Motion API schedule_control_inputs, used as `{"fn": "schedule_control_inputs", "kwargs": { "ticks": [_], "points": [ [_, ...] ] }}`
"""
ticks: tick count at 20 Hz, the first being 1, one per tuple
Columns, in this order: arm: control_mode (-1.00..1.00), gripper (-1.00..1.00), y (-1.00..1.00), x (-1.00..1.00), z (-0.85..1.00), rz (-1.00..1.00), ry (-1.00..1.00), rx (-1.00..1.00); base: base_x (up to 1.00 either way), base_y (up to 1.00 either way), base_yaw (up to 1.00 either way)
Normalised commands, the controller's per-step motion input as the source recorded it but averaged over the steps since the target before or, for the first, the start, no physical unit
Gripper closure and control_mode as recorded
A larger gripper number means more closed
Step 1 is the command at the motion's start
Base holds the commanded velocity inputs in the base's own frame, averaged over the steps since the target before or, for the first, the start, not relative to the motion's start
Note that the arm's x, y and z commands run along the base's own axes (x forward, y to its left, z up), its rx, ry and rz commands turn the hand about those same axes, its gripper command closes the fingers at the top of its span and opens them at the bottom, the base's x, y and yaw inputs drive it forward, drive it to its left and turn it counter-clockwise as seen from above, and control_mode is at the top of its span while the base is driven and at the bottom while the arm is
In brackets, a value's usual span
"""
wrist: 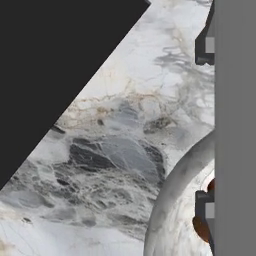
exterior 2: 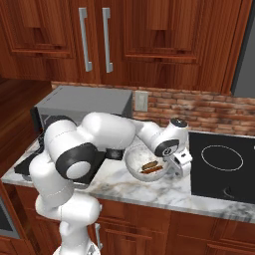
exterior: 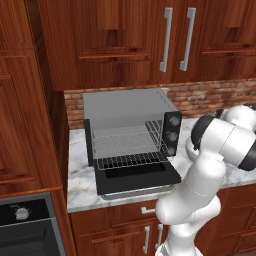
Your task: Pick up the heated bread from the toaster oven and place it in the bowl. Then move the bread bowl to the dining counter.
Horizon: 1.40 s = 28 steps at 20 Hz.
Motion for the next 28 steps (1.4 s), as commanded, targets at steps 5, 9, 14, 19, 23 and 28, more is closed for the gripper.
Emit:
{"fn": "schedule_control_inputs", "kwargs": {
  "ticks": [5,9,14,19,23,28],
  "points": [
    [-1.00,-1.00,0.00,0.28,-0.08,0.00,0.00,0.07,0.00,0.00,0.00],
    [-1.00,-1.00,0.00,0.19,-0.28,0.00,0.00,0.05,0.00,0.00,0.00],
    [-1.00,1.00,0.03,0.02,-0.14,0.04,0.00,0.03,0.00,0.00,0.00],
    [-1.00,1.00,0.01,-0.07,0.00,0.10,-0.02,0.00,0.00,0.00,0.00],
    [-1.00,1.00,0.00,0.00,0.00,0.00,0.00,0.00,0.00,0.00,0.00],
    [-1.00,1.00,0.00,-0.01,0.00,0.00,0.00,0.00,0.00,0.00,0.00]
  ]
}}
